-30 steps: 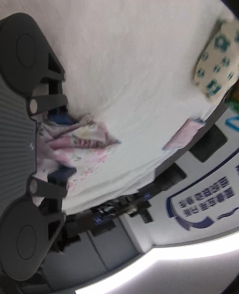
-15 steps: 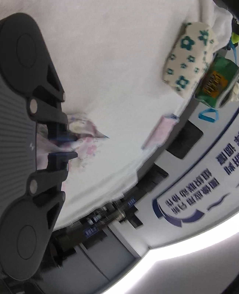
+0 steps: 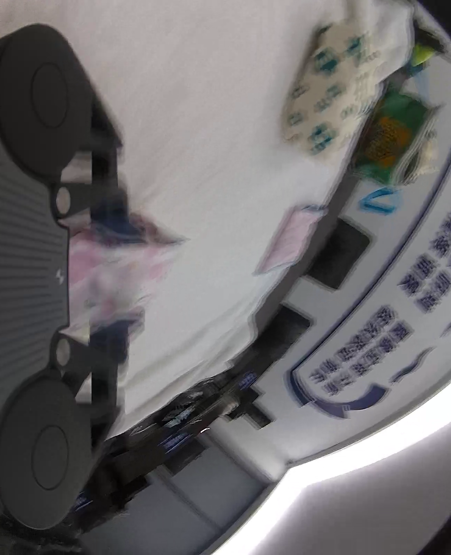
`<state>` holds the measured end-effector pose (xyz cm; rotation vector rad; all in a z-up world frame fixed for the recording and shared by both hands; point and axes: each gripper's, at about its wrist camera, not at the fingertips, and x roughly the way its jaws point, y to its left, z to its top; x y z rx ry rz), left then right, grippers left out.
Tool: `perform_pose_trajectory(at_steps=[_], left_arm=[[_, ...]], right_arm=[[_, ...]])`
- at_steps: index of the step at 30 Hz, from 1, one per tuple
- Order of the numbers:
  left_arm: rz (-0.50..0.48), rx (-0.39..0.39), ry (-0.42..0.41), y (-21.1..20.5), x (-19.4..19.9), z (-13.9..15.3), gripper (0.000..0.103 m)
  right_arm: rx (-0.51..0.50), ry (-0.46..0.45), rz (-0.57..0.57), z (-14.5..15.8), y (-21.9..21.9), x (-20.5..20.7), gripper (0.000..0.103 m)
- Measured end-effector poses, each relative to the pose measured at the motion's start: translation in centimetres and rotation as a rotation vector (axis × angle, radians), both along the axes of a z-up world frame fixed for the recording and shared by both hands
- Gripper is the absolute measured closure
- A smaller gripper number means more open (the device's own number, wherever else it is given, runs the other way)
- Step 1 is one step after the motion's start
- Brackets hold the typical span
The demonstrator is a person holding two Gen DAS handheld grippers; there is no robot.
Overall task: Fold clothes
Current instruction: 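Grasp the folded dress bundle with both grippers and lift it, then carry the folded dress with both grippers onto the cream flowered pillow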
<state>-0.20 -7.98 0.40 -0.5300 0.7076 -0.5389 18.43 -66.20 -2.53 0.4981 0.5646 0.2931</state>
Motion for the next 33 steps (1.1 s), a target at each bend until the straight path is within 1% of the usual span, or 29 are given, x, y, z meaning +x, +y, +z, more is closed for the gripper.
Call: perform_pose_trajectory(at_steps=[1, 2, 4, 5, 6, 7, 8, 9, 10, 11, 13, 14, 16, 18, 19, 20, 21, 23, 24, 26, 29, 31, 33], left_arm=[[-0.017, -0.005, 0.018, -0.4, 0.1, -0.4, 0.086], [-0.010, -0.017, 0.017, -0.4, -0.1, -0.6, 0.086], [-0.014, -0.067, 0.043, 0.6, -0.1, -1.0, 0.086], [-0.011, -0.094, 0.060, 1.3, 0.1, -1.0, 0.084], [0.009, -0.099, 0.071, 2.3, -0.1, -0.9, 0.082], [0.031, -0.099, 0.078, 3.1, -0.3, -0.7, 0.066], [0.062, -0.069, 0.076, 3.8, -0.4, -0.4, 0.040], [0.081, -0.035, 0.086, 4.3, -0.4, -0.2, 0.029], [0.056, -0.038, 0.107, 4.5, -0.1, -0.3, 0.020], [0.031, -0.042, 0.127, 4.6, 0.1, -0.3, 0.021], [-0.019, -0.054, 0.169, 4.9, 0.7, -0.5, 0.020], [-0.049, -0.082, 0.190, 4.7, 1.2, -0.8, 0.021], [-0.090, -0.112, 0.199, 4.1, 1.8, -1.2, 0.021], [-0.102, -0.152, 0.199, 4.5, 2.0, -0.9, 0.042], [-0.107, -0.172, 0.199, 4.7, 2.2, -0.8, 0.062], [-0.113, -0.192, 0.199, 4.9, 2.3, -0.6, 0.071], [-0.118, -0.212, 0.199, 5.1, 2.4, -0.5, 0.073], [-0.130, -0.252, 0.199, 5.5, 2.7, -0.2, 0.080], [-0.135, -0.272, 0.199, 5.7, 2.8, -0.1, 0.082], [-0.146, -0.312, 0.198, 6.1, 3.0, 0.2, 0.084], [-0.162, -0.368, 0.193, 6.7, 3.5, 0.8, 0.084], [-0.156, -0.355, 0.125, 7.6, 4.3, 3.6, 0.084], [-0.141, -0.327, 0.056, 8.3, 5.2, 6.3, 0.084]], right_arm=[[-0.002, -0.001, -0.001, 0.0, 0.6, 0.0, 0.069], [-0.002, 0.001, -0.002, 0.1, 1.5, 0.1, 0.074], [-0.006, 0.006, -0.005, 0.2, 3.9, -0.4, 0.074], [-0.006, 0.008, -0.006, 0.4, 5.2, -0.9, 0.073], [-0.002, 0.008, -0.008, 0.6, 6.3, -1.4, 0.066], [-0.001, 0.009, -0.016, 0.9, 7.3, -1.5, 0.061], [-0.006, 0.012, -0.028, 1.2, 8.6, -1.9, 0.050], [-0.012, 0.014, -0.035, 1.4, 9.5, -2.7, 0.043], [-0.012, 0.020, -0.041, 1.5, 9.7, -3.8, 0.042], [-0.002, 0.032, -0.042, 1.6, 10.1, -5.1, 0.041], [0.057, 0.071, -0.028, 1.1, 10.8, -6.2, 0.041], [0.088, 0.087, -0.017, 0.8, 11.1, -6.6, 0.042], [0.140, 0.095, 0.022, 0.1, 11.9, -8.1, 0.042], [0.190, 0.102, 0.055, -0.5, 12.6, -9.5, 0.056], [0.211, 0.104, 0.058, -0.7, 12.9, -10.2, 0.059], [0.233, 0.106, 0.061, -0.8, 13.1, -10.8, 0.068], [0.254, 0.108, 0.063, -1.0, 13.3, -11.5, 0.077], [0.297, 0.112, 0.069, -1.2, 13.8, -12.8, 0.085], [0.308, 0.107, 0.073, -1.1, 14.2, -13.4, 0.087], [0.283, 0.072, 0.093, 0.5, 15.6, -14.7, 0.088], [0.259, -0.019, 0.117, 3.8, 17.8, -16.3, 0.088], [0.238, -0.089, 0.128, 6.2, 19.1, -16.3, 0.088], [0.193, -0.155, 0.134, 8.6, 20.9, -15.7, 0.088]])
